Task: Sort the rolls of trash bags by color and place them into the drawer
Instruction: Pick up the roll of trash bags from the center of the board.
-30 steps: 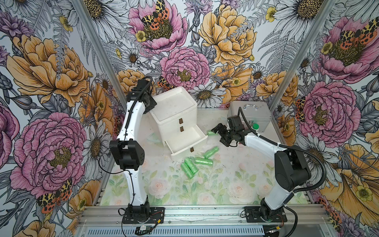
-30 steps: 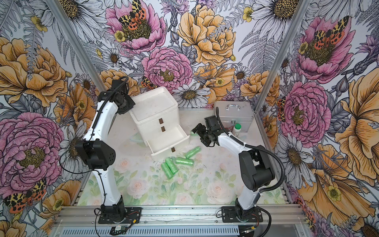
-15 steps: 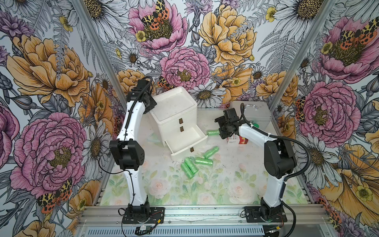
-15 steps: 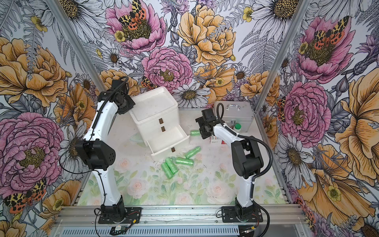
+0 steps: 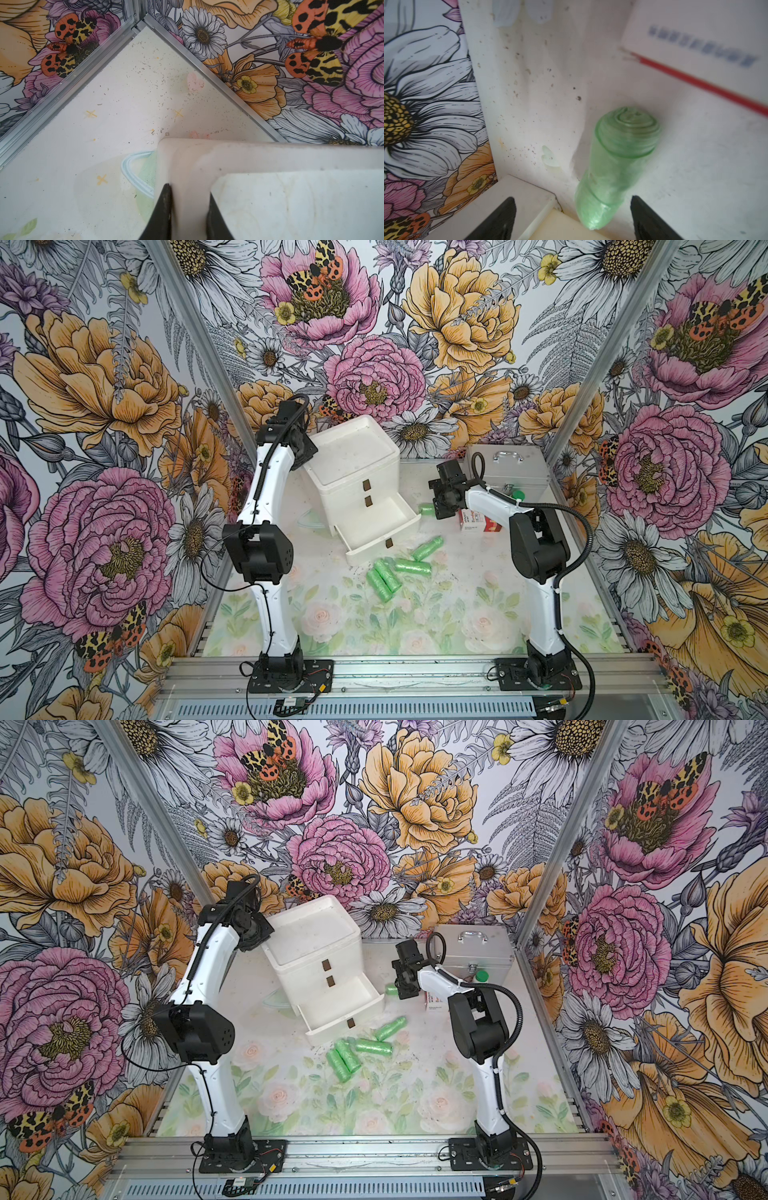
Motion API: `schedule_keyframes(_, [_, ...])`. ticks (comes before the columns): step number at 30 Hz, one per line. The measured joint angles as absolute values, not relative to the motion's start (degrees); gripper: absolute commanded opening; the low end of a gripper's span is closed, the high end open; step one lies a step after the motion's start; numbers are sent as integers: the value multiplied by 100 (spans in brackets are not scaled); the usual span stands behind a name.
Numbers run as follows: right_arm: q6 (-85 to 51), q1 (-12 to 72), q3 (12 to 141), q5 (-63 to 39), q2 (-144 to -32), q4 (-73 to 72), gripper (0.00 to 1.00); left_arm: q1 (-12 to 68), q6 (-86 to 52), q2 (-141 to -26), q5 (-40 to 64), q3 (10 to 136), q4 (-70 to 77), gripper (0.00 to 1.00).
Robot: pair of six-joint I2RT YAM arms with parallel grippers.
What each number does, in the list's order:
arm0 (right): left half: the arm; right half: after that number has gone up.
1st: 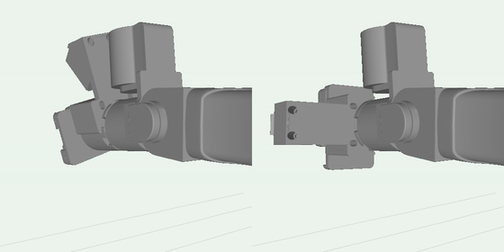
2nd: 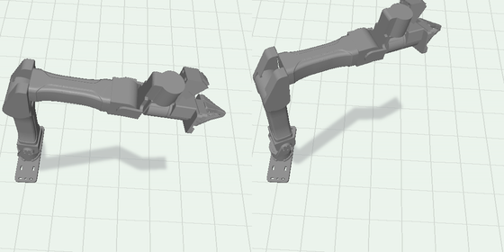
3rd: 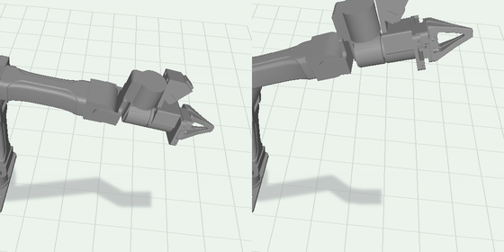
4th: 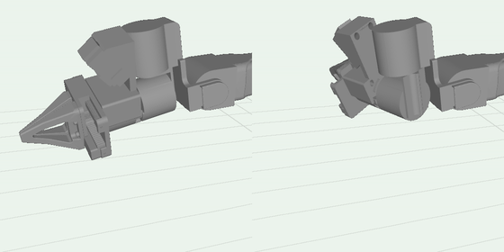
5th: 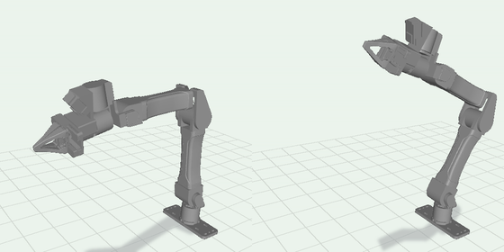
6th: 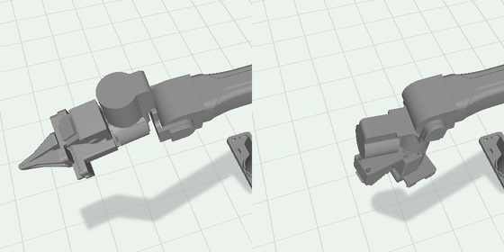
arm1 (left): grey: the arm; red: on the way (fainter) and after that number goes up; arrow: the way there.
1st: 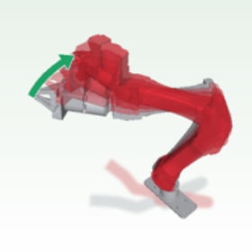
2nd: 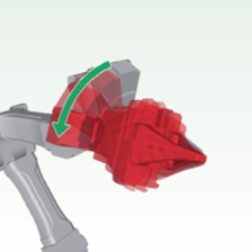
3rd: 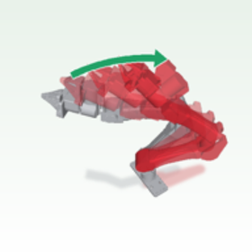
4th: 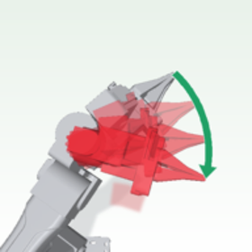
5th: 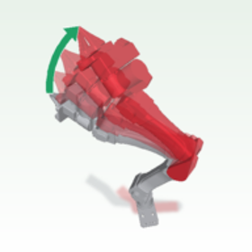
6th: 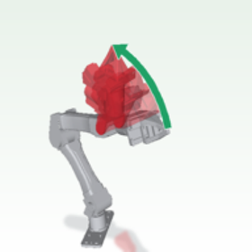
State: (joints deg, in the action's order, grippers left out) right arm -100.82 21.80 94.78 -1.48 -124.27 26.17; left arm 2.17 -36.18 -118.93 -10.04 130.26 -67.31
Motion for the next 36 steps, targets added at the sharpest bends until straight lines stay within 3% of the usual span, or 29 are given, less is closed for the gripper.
schedule_keyframes(7, [-10173,2185,9631,-119,-12680,2676,74,217,-3616,-11902,-1002,13030,-6733,0])
schedule_keyframes(12, [-10243,2185,9703,-104,-12735,2674,57,217,-3616,-11902,-1002,13030,-6731,0])
schedule_keyframes(19, [-10280,2185,9710,-132,-12875,2652,44,217,-3616,-11902,-1002,13030,-6731,0])
schedule_keyframes(22, [-10298,2185,9727,-130,-12912,2630,34,217,-3616,-11902,-1002,13023,-6729,0])
schedule_keyframes(24, [-10309,2185,9730,-128,-12916,2624,19,217,-3612,-11902,-1002,13023,-6726,0])
schedule_keyframes(26, [-10315,2185,9730,-130,-12916,2600,12,217,-3610,-11902,-1002,13019,-6726,0])
schedule_keyframes(36, [-9948,2215,9380,-104,-12610,2630,10,217,-3607,-11900,-1000,12999,-6711,0])
